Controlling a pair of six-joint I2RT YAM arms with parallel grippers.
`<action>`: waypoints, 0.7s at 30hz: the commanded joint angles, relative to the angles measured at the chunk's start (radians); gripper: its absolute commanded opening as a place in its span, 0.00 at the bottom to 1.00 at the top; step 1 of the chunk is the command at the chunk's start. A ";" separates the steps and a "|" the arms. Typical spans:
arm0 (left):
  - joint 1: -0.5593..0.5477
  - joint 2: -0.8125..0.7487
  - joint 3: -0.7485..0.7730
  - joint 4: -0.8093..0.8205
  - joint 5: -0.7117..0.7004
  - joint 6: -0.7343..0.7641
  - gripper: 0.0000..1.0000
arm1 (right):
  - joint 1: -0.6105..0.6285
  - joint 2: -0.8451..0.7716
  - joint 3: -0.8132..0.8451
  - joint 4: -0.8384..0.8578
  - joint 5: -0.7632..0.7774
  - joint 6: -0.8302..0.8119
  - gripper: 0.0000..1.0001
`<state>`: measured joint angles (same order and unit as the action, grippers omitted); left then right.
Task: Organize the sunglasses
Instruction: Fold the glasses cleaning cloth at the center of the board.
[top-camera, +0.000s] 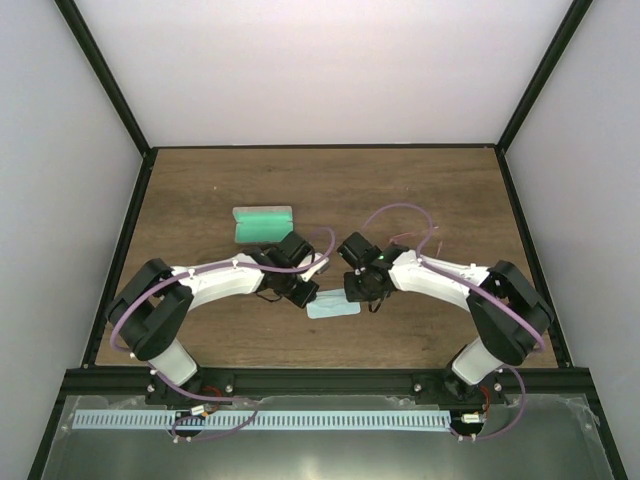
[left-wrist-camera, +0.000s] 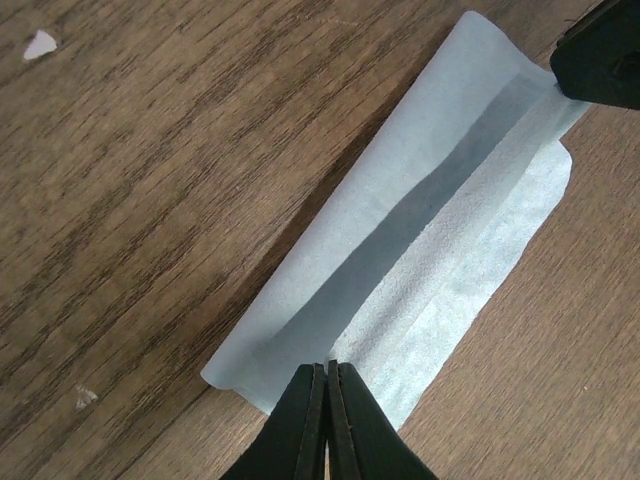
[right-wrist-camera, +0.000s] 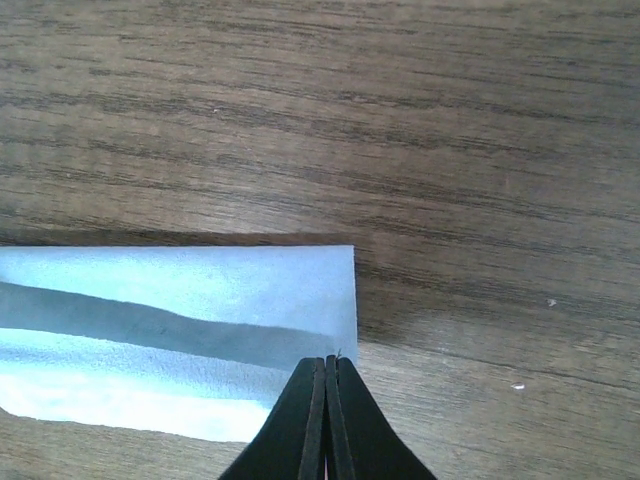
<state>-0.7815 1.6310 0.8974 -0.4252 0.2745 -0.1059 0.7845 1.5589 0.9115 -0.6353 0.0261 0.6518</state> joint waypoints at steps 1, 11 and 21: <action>-0.009 -0.019 -0.010 -0.002 0.005 -0.010 0.04 | 0.015 -0.021 -0.012 0.004 0.001 0.017 0.01; -0.019 0.005 -0.041 0.028 0.010 -0.022 0.04 | 0.016 -0.011 -0.033 0.019 -0.002 0.023 0.01; -0.028 0.030 -0.039 0.035 0.010 -0.019 0.04 | 0.016 -0.001 -0.033 0.024 -0.012 0.020 0.01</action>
<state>-0.8024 1.6421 0.8658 -0.4011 0.2749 -0.1265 0.7948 1.5589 0.8795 -0.6163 0.0101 0.6647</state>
